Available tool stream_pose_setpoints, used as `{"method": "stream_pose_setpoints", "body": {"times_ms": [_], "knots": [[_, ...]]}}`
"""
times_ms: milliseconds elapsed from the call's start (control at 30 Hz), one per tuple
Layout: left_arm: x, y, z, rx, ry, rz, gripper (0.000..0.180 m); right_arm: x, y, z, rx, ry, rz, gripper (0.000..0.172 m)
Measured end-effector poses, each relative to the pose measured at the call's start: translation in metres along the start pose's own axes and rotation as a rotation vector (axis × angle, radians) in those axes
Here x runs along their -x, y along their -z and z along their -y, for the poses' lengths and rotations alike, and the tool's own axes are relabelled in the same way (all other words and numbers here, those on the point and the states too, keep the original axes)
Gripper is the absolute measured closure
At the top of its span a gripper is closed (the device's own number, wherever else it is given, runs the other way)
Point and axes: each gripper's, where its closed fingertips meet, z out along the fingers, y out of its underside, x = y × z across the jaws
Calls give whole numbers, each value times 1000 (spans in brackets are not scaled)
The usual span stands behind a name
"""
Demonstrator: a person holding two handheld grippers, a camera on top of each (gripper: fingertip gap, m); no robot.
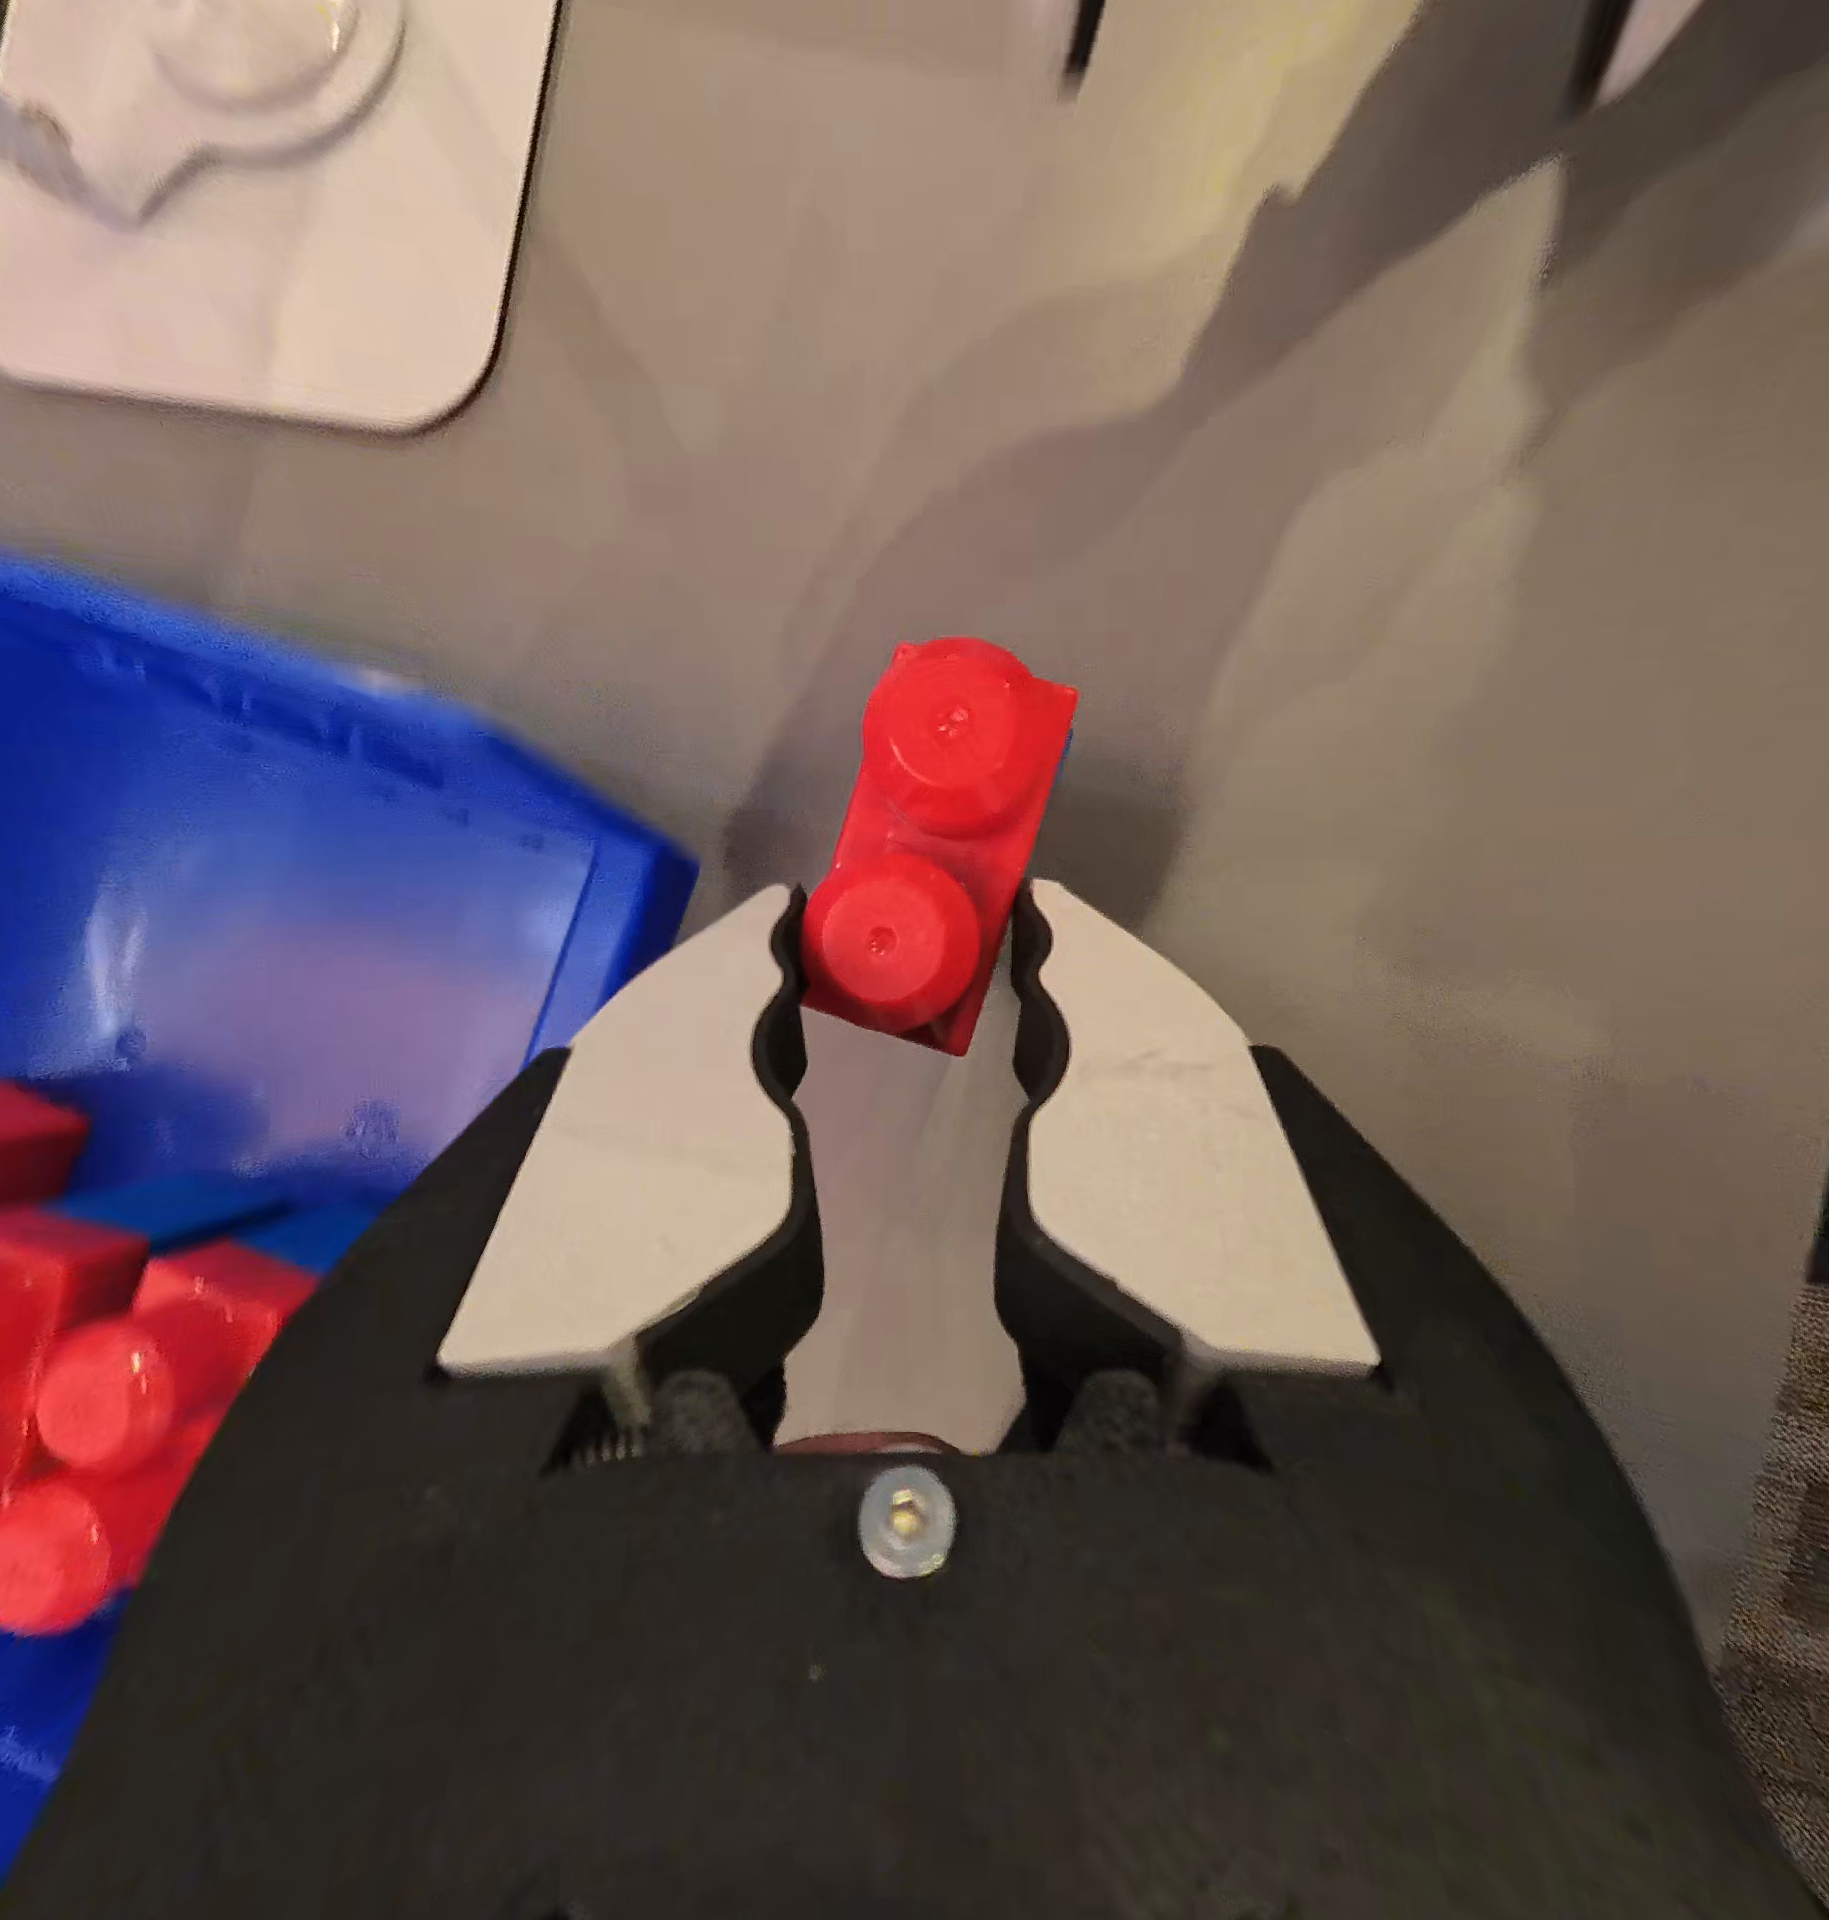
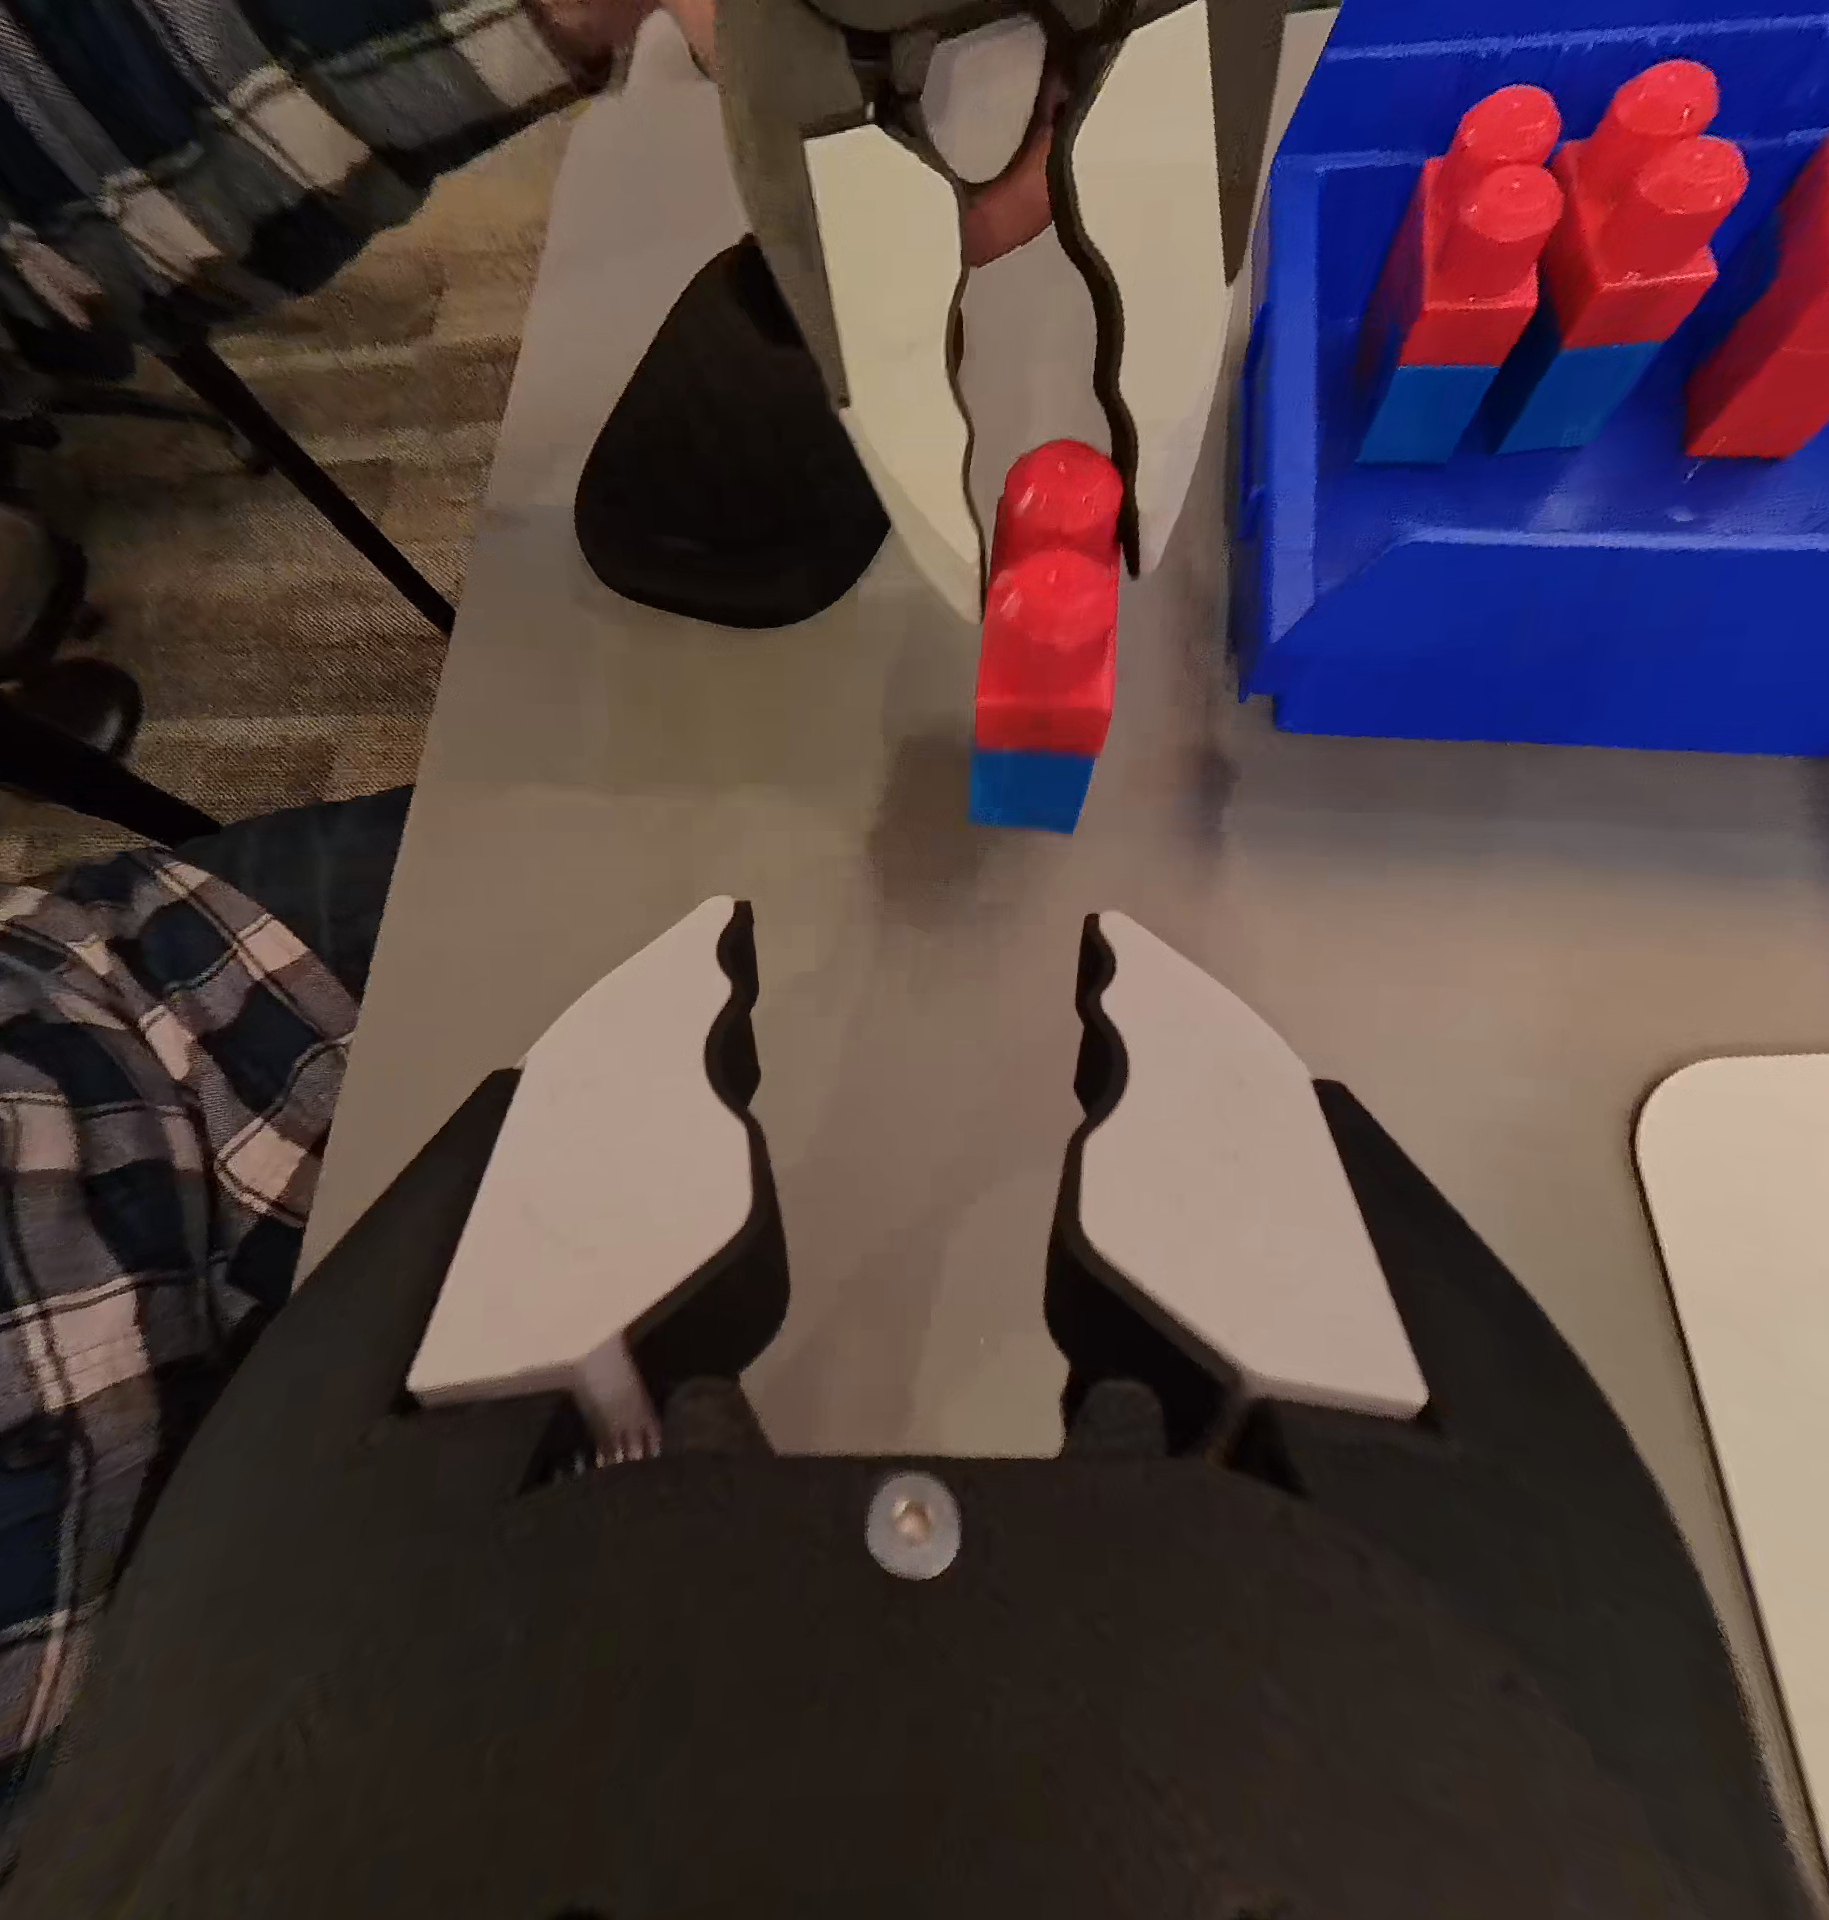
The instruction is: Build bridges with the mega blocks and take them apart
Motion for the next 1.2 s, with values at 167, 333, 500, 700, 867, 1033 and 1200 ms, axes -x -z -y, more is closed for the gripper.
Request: {"method": "stream_pose_setpoints", "body": {"times_ms": [167, 333, 500, 700, 867, 1033, 1200], "knots": [[-28, -13, 59, 12, -53, -77, 144, -6, -10, -1, 39, 1, -31, 115], [-37, -18, 96, -1, -90, -97, 145, -7, 2, -13, 53, 10, -44, 135], [-19, 2, 139, -154, -96, 91, 113, -15, 53, 5, -193, -139, -23, 135], [-14, 35, 203, -495, -194, 518, 80, -15, 142, 39, -760, -463, 242, 135], [-36, 40, 251, -699, -283, 702, 83, -5, 168, 37, -968, -561, 370, 136], [-47, 28, 271, -786, -299, 679, 77, 3, 182, 35, -1084, -569, 382, 135], [-53, 38, 281, -851, -351, 771, 99, 10, 188, 36, -1131, -571, 413, 135]]}}
